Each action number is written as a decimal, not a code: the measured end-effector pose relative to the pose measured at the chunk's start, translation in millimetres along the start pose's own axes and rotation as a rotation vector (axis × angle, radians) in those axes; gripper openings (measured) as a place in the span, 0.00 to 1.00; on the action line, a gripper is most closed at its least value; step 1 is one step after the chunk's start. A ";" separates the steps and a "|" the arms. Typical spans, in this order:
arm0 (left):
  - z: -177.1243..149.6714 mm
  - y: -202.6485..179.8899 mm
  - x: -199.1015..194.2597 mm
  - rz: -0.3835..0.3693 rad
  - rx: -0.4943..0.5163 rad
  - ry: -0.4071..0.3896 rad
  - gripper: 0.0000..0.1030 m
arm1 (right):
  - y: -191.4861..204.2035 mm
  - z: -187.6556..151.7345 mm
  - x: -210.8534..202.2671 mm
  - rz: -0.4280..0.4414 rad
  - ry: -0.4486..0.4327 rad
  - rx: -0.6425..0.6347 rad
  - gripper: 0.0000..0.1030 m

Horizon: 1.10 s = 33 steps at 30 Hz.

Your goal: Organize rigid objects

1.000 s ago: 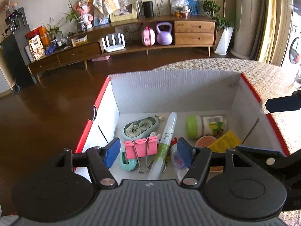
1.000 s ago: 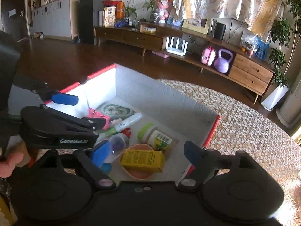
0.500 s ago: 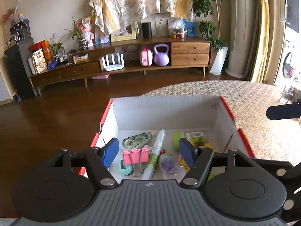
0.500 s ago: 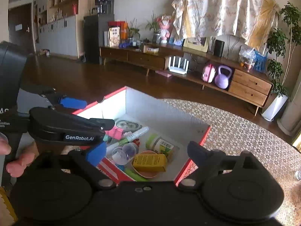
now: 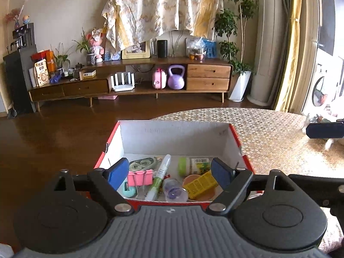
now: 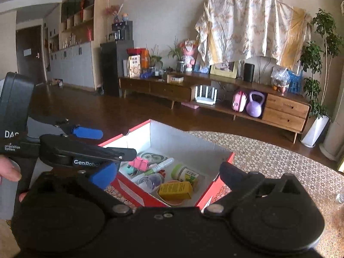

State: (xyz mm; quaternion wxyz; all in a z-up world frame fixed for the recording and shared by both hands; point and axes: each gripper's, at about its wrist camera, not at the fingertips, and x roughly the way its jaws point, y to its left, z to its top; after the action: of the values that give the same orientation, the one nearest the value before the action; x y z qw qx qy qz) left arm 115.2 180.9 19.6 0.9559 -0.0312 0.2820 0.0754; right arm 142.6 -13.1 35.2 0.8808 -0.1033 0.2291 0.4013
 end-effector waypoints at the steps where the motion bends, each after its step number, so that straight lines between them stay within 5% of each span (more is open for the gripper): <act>1: -0.4 -0.8 -1.1 -0.004 -0.003 0.001 0.83 | -1.1 -1.3 -3.2 -0.003 -0.009 -0.001 1.00; 9: -5.1 -15.0 -17.3 0.012 -0.015 -0.042 0.99 | -12.3 -19.9 -28.7 -0.029 -0.092 0.019 1.00; 33: -18.8 -47.5 -52.0 0.011 0.002 -0.056 0.99 | -42.5 -37.8 -45.9 -0.059 -0.134 0.183 1.00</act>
State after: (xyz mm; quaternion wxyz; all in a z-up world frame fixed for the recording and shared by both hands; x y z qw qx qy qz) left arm 69.7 125.4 32.9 0.9630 -0.0268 0.2555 0.0810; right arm 136.2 -85.1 24.4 0.9114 -0.0021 0.2020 0.3585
